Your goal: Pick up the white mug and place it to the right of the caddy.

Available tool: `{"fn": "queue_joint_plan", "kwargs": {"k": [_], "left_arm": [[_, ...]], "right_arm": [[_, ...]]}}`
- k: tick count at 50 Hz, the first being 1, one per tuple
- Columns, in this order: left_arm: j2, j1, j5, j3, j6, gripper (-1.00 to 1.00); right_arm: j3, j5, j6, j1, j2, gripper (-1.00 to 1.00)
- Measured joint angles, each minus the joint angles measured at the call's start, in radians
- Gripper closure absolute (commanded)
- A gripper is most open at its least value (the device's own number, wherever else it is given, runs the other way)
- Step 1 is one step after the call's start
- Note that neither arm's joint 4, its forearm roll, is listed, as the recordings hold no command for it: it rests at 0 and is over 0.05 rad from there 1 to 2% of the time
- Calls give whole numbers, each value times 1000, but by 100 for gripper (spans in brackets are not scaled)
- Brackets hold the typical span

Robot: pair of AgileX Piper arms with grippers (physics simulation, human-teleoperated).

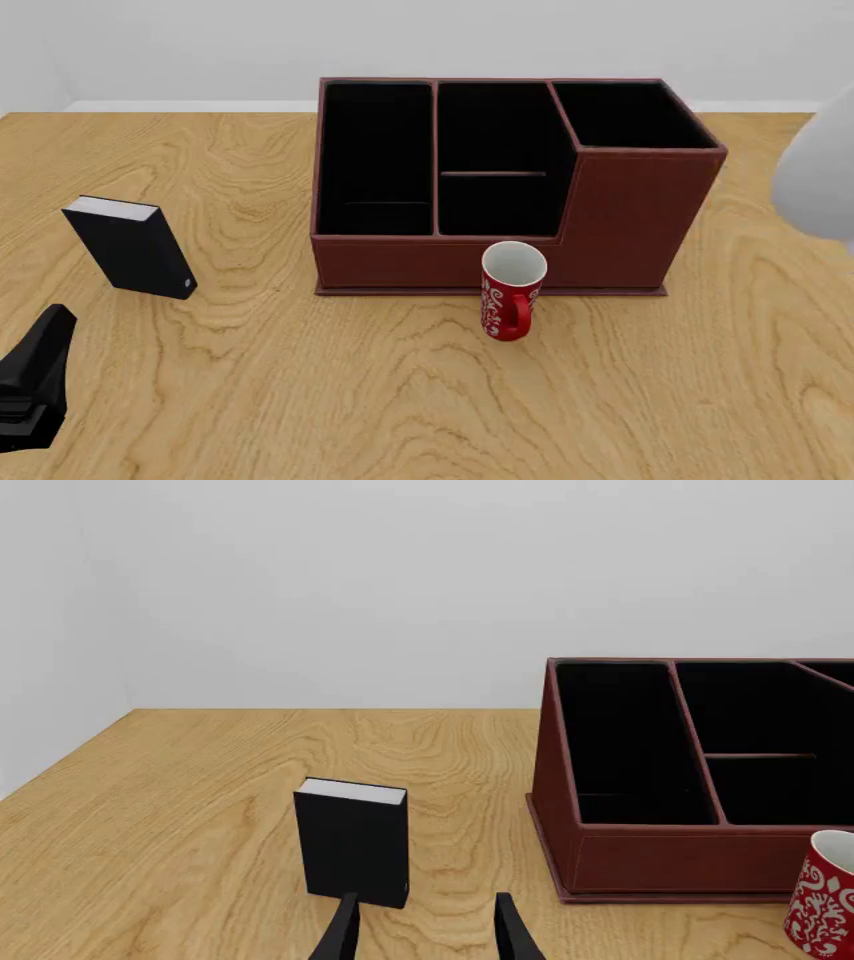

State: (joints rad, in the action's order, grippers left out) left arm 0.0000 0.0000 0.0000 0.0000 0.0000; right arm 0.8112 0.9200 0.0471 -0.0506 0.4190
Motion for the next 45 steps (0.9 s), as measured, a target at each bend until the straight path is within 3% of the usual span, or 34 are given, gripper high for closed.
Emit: {"fn": "queue_joint_plan", "kwargs": {"k": [20,45], "left_arm": [[0,0,0,0,0,-100],[0,0,0,0,0,-100]], "right_arm": [[47,-16,10,110,61,100],[114,-84,28,191,224,100]]}}
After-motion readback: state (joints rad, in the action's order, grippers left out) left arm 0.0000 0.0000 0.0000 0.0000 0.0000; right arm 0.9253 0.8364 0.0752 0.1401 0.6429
